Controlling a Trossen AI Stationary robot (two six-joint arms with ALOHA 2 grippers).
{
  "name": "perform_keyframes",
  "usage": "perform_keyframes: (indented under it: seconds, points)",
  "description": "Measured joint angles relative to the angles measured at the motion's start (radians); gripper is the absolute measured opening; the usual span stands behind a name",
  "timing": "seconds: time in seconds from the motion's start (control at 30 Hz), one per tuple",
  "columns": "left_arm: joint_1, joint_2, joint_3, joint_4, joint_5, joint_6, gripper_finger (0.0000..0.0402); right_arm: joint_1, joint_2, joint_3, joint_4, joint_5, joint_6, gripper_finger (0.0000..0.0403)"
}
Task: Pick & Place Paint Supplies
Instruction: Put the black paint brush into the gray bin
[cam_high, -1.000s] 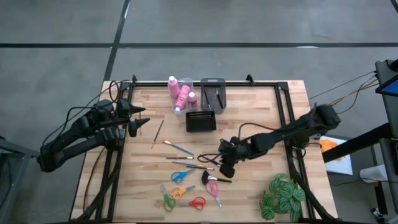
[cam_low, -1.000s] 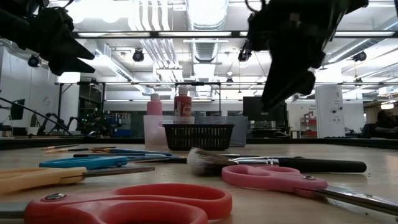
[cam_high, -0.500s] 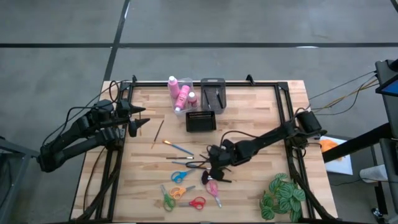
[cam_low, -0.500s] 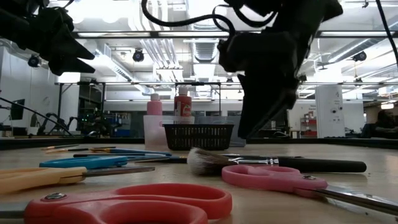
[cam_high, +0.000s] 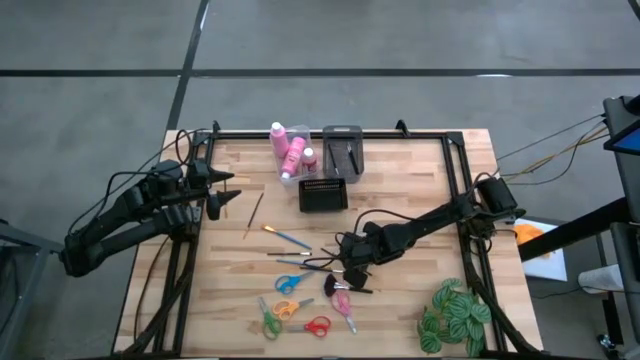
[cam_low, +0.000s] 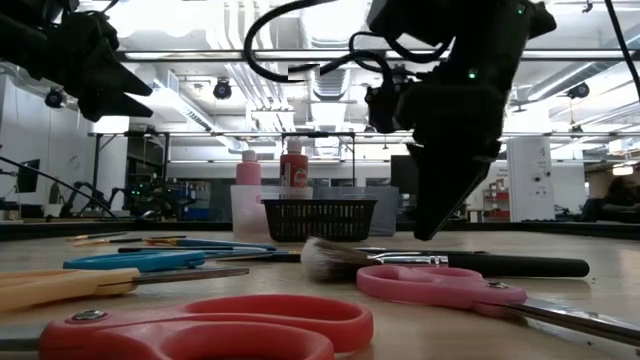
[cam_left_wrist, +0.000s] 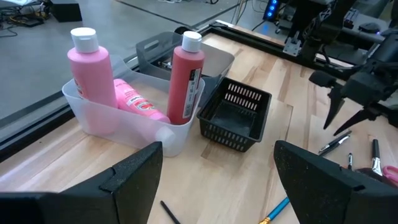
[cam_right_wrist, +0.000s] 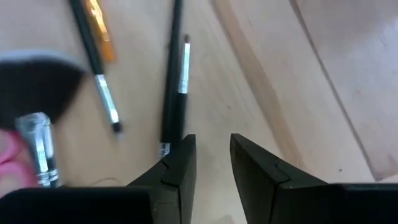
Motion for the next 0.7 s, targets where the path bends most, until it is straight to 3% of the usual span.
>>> perform_keyframes:
  seconds: [0.7]
  points:
    - [0.000,0.000,0.000,0.000,0.000,0.000,0.0311,-0.002,0.001,-0.055,0.126,-0.054,0.004,0.0098]
